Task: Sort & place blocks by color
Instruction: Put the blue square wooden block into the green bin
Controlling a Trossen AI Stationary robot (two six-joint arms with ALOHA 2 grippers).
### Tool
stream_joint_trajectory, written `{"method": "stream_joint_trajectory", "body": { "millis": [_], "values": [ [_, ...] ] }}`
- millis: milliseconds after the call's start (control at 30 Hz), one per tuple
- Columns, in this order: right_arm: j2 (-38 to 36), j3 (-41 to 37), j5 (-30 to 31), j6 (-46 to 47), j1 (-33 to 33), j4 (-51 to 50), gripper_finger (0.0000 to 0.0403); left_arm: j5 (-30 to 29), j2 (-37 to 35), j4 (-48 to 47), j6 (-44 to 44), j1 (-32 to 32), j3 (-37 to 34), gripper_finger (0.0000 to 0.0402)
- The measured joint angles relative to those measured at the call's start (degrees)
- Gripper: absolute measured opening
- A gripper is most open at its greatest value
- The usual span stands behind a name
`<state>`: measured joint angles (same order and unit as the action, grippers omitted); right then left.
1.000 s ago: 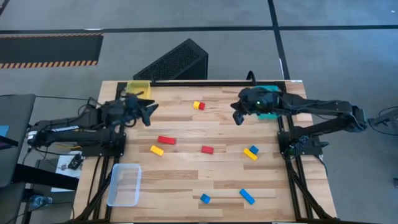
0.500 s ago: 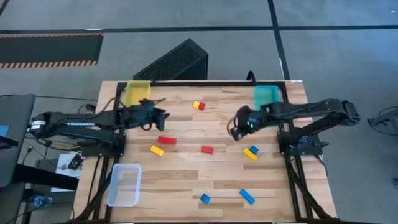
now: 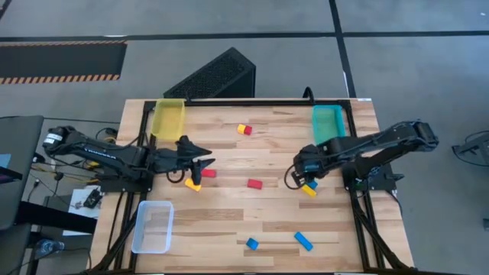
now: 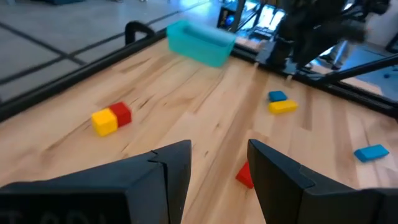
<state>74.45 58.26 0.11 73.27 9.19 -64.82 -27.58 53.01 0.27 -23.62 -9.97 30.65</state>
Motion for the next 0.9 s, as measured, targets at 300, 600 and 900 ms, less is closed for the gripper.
{"method": "stream_joint_trajectory", "body": {
  "millis": [300, 600, 900],
  "values": [
    [10.96, 0.87, -7.79, -15.95, 3.06, 5.48, 0.0145, 2.48, 0.24, -0.09, 6.94, 1.00, 0.01, 0.0142],
    [9.98, -1.44, -7.52, -23.00, 10.44, 0.70, 0.0131, 8.36, 3.43, 1.18, 20.22, 2.64, 0.02, 0.0115],
    [10.06, -4.68, -2.56, -6.39, 7.67, 2.55, 0.0175, 2.91, 11.34, 14.27, 15.95, 3.59, 0.02, 0.0112]
  ]
}}
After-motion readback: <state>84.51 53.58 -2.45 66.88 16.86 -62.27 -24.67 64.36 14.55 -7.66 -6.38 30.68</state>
